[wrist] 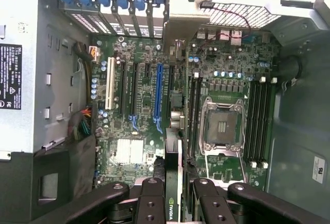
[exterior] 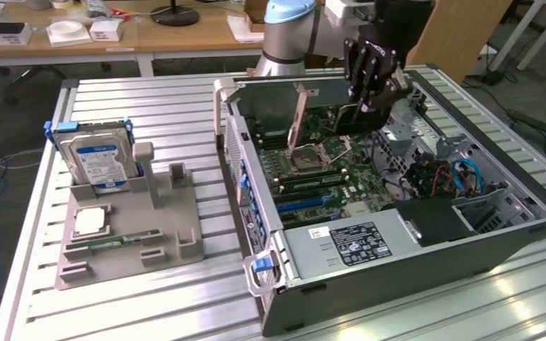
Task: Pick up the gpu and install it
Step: 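Insert the gpu into the slot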
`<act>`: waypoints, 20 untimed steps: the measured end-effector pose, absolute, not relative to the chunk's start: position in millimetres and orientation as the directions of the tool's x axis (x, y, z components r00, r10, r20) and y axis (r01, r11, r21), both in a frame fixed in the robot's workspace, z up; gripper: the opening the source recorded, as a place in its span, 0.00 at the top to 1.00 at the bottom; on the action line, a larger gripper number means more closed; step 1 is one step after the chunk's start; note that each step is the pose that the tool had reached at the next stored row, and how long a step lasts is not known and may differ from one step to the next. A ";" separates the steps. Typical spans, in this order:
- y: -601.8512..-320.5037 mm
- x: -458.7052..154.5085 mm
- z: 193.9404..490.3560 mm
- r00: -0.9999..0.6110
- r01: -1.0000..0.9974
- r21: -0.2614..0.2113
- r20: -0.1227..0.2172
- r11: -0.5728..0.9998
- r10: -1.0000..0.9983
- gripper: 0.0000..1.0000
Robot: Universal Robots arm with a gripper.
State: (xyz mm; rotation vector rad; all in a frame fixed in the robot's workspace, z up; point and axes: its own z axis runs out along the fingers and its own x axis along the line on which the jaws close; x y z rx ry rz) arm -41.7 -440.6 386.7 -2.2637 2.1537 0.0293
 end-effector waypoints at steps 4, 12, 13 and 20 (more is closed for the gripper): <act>-440.7 -42.0 381.9 0.051 -0.999 0.001 -0.025 -0.051 -0.998 0.74; -440.9 -42.6 370.8 0.051 -0.999 0.001 -0.025 -0.051 -0.998 0.74; -441.1 -43.0 369.0 0.051 -0.999 0.001 -0.025 -0.051 -0.998 0.74; -441.9 -46.4 356.2 0.038 -0.999 0.001 -0.024 -0.038 -0.999 0.74</act>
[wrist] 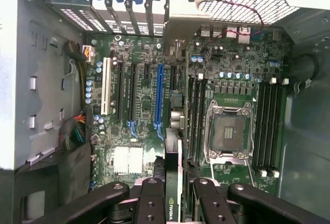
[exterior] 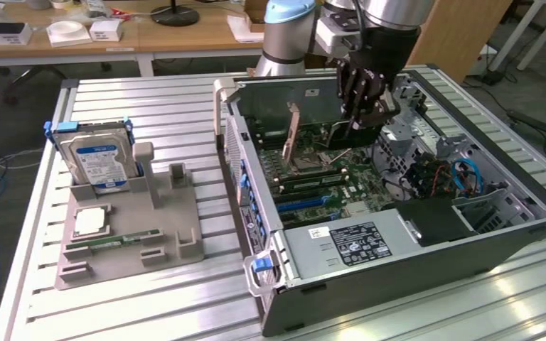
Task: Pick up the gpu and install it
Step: 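Insert the gpu into the slot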
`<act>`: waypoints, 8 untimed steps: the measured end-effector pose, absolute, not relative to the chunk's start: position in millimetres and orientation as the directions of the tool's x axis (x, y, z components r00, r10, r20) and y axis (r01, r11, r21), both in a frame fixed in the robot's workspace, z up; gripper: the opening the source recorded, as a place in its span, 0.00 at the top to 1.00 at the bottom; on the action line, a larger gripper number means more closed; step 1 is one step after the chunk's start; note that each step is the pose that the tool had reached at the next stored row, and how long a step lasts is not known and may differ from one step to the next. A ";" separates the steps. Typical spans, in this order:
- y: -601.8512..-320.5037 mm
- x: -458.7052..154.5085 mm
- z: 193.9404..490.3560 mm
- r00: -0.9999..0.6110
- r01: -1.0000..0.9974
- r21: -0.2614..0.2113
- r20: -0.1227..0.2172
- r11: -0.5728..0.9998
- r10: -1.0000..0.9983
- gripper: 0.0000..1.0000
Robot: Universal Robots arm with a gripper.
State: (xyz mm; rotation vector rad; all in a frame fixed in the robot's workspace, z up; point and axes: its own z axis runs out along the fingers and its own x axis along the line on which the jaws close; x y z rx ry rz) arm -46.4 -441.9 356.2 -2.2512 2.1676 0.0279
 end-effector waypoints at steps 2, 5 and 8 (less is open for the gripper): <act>-441.9 -47.5 352.5 0.027 -1.000 0.001 -0.024 -0.028 -0.999 0.74; -441.9 -47.8 347.2 0.003 -1.000 0.001 -0.023 -0.003 -1.000 0.74; -441.9 -48.2 344.4 -0.013 -1.000 0.001 -0.022 0.013 -1.000 0.74</act>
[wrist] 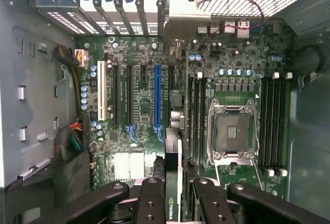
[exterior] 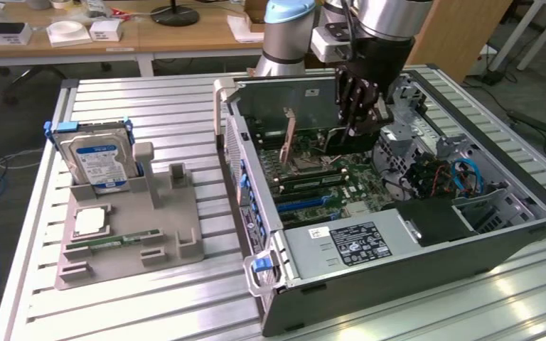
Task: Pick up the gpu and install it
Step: 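Insert the gpu into the slot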
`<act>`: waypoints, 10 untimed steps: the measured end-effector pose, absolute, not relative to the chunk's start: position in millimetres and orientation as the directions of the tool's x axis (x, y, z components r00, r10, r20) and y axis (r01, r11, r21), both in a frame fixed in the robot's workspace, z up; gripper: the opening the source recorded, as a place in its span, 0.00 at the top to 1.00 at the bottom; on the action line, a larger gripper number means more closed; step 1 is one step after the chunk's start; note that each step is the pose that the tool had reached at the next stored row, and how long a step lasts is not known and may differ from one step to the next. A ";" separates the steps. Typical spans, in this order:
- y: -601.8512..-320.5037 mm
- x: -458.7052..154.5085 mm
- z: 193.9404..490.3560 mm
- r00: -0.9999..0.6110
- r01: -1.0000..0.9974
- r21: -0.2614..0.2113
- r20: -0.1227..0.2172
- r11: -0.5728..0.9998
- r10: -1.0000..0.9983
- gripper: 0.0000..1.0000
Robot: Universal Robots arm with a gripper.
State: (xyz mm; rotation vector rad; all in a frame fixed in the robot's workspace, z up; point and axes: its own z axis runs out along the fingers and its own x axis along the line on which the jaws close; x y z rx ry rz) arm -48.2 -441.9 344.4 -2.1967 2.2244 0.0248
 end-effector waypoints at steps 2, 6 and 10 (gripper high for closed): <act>-441.9 -48.3 344.4 -0.013 -1.000 0.001 -0.022 0.013 -1.000 0.74; -441.9 -48.3 344.2 -0.013 -1.000 0.001 -0.022 0.013 -1.000 0.74; -442.3 -48.8 340.0 -0.013 -1.000 0.001 -0.022 0.013 -1.000 0.74</act>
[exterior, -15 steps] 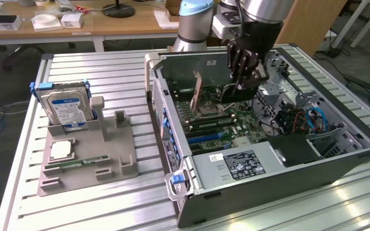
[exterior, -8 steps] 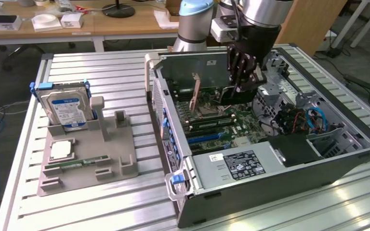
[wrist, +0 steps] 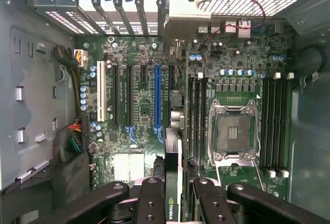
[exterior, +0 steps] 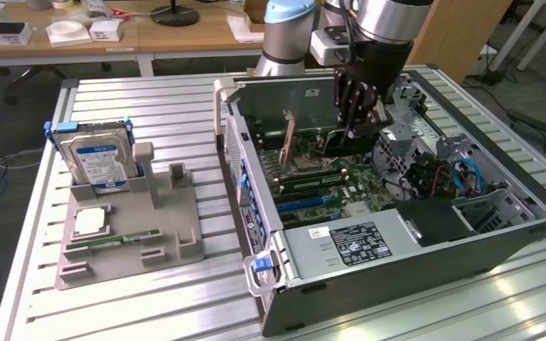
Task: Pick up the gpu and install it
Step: 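Insert the gpu into the slot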
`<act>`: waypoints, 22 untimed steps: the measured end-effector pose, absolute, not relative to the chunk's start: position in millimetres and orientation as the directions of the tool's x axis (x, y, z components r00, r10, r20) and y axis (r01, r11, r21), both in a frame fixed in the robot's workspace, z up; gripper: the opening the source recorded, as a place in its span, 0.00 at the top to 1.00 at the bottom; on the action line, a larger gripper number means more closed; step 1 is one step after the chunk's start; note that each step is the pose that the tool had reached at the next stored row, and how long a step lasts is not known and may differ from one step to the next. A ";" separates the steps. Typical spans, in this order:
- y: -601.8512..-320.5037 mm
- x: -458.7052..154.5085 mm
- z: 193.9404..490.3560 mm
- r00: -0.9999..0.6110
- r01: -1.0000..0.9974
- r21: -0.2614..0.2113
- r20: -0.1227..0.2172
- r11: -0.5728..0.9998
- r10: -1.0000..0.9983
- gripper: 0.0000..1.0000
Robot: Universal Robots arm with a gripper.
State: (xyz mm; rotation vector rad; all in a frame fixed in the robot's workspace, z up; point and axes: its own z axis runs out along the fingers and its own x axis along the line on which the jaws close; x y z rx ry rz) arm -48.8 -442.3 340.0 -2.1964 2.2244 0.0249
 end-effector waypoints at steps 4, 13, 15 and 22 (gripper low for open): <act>-444.0 -49.2 336.9 -0.013 -1.000 0.001 -0.020 0.013 -1.000 0.74; -444.0 -55.4 335.2 -0.013 -1.000 0.001 -0.020 0.013 -1.000 0.74; -444.0 -56.1 334.4 -0.013 -1.000 0.001 -0.020 0.013 -1.000 0.74; -443.9 -65.4 328.9 -0.013 -1.000 0.002 -0.020 0.013 -1.000 0.74</act>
